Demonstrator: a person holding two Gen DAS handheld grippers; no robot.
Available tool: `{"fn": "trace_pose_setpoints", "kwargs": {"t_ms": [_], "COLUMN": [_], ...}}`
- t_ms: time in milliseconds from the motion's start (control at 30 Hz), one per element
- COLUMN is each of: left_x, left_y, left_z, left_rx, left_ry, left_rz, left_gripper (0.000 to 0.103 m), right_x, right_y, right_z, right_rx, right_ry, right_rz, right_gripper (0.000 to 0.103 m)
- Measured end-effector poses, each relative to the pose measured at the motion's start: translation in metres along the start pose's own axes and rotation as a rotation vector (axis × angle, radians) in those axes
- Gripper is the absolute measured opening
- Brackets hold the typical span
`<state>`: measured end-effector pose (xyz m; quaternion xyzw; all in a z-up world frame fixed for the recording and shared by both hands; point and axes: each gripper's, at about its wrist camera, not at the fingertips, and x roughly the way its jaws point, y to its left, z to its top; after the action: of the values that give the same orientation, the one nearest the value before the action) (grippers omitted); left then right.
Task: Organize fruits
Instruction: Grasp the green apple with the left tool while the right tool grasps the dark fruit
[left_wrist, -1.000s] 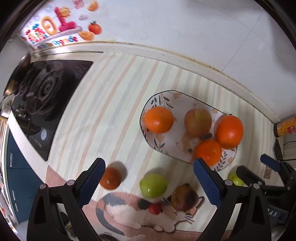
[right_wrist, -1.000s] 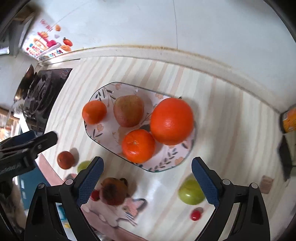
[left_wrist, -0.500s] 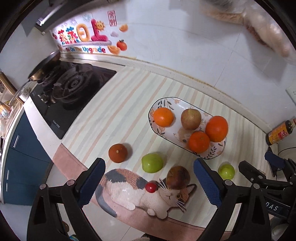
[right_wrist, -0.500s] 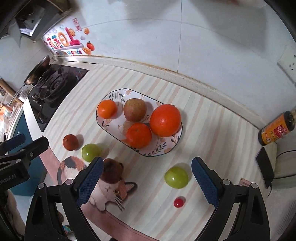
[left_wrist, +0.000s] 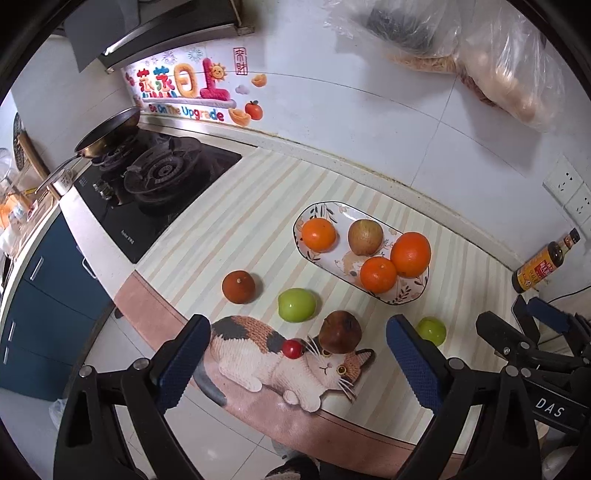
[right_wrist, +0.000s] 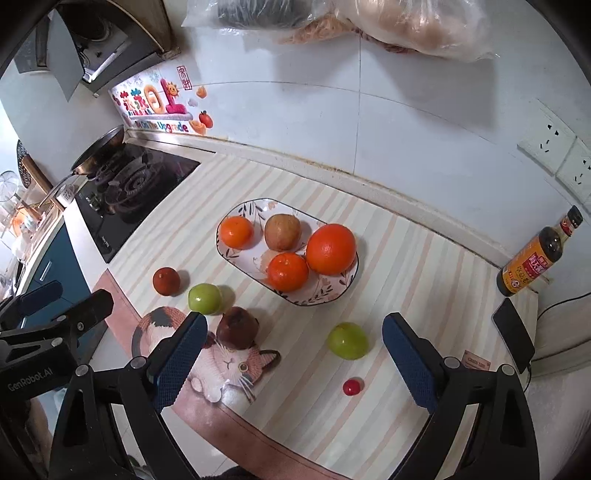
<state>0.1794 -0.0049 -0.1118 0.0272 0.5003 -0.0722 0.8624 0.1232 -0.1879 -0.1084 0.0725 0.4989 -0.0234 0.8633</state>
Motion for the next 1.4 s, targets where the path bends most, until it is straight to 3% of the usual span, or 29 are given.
{"fn": "trace_pose_setpoints", "kwargs": {"t_ms": [100, 300, 433, 700, 767, 867, 1000, 1200, 1400], "left_x": [0.002, 0.026, 0.062, 0.123, 0.134, 0.148, 0.168, 0.216, 0.261], "left_y": [0.005, 0.021, 0.037, 0.065, 0.068, 0.072, 0.067, 0.041, 0.032], "left_z": [-0.002, -0.003, -0.011, -0.033, -0.035, -0.033, -0.024, -0.002, 0.009], "left_rx": [-0.021, -0.074, -0.107, -0.195, -0.214, -0.24, -0.238, -0.176, -0.192], "left_ry": [0.012, 0.056, 0.135, 0.29, 0.316, 0.347, 0.386, 0.466, 0.536], "left_rz": [-0.009, 0.028, 0.104, 0.165, 0.169, 0.155, 0.11, 0.024, -0.038], "left_gripper": [0.097, 0.098, 0.098, 0.098, 0.098, 0.098, 0.098, 0.098, 0.097], "right_x": [0.001, 0.037, 0.094, 0.219, 0.248, 0.277, 0.282, 0.262, 0.257], "right_y": [-0.003, -0.019, -0.018, 0.013, 0.022, 0.033, 0.037, 0.004, -0.012], "right_z": [-0.004, -0.013, -0.02, -0.03, -0.032, -0.037, -0.037, -0.045, -0.044], "right_rx": [0.014, 0.093, 0.133, 0.192, 0.214, 0.224, 0.19, 0.16, 0.13], "right_ry": [0.012, 0.115, 0.232, 0.423, 0.468, 0.519, 0.503, 0.518, 0.52], "right_rz": [0.01, 0.111, 0.222, 0.296, 0.314, 0.339, 0.313, 0.244, 0.209], "right_gripper": [0.098, 0.098, 0.098, 0.097, 0.092, 0.068, 0.066, 0.066, 0.066]}}
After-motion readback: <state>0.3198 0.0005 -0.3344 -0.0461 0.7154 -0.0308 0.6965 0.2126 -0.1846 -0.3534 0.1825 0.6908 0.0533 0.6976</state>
